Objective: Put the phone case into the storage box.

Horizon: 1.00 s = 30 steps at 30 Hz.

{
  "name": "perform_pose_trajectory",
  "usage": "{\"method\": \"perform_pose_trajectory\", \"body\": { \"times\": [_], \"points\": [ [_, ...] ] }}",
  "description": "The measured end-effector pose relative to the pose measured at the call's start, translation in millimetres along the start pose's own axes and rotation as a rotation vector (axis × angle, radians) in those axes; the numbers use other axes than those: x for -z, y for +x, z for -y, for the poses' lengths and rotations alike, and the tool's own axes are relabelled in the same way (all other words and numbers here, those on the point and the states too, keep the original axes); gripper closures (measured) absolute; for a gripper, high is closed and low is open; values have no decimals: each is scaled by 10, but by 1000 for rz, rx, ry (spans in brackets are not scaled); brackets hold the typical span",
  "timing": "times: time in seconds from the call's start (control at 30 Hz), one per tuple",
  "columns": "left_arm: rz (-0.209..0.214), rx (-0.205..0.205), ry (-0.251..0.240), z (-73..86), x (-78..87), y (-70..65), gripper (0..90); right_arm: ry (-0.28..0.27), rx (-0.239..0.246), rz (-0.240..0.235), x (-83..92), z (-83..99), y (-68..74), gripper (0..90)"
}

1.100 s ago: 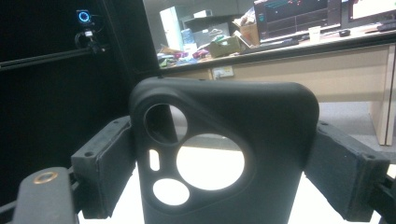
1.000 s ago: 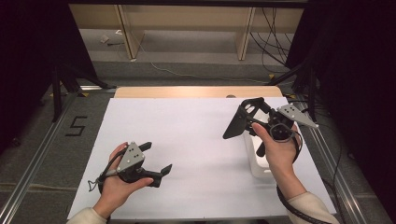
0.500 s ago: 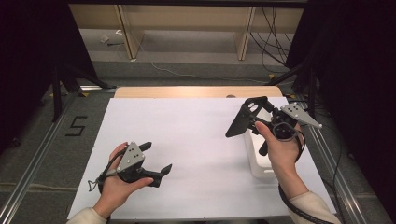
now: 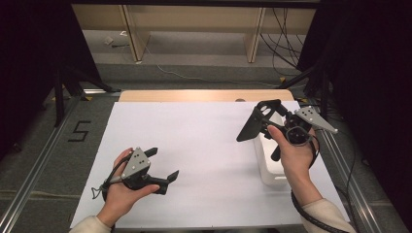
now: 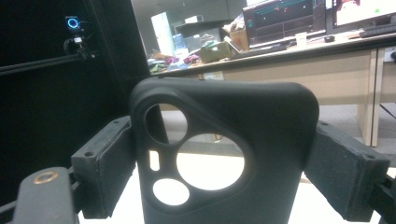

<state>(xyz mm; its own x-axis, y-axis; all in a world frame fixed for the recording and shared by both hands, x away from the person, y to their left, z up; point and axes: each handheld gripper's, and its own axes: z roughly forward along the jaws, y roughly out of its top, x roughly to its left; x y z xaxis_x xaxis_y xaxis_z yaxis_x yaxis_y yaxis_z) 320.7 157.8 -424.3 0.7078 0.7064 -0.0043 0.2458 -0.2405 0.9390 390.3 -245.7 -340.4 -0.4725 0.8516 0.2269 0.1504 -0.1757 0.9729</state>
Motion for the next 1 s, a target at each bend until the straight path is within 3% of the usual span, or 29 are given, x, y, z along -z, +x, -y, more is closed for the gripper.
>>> {"method": "perform_pose_trajectory", "body": {
  "times": [1.0],
  "points": [
    [-1,1,-1,0,-2,-1,0,-14,-4,26,39,-51,-82,160]
  ]
}}
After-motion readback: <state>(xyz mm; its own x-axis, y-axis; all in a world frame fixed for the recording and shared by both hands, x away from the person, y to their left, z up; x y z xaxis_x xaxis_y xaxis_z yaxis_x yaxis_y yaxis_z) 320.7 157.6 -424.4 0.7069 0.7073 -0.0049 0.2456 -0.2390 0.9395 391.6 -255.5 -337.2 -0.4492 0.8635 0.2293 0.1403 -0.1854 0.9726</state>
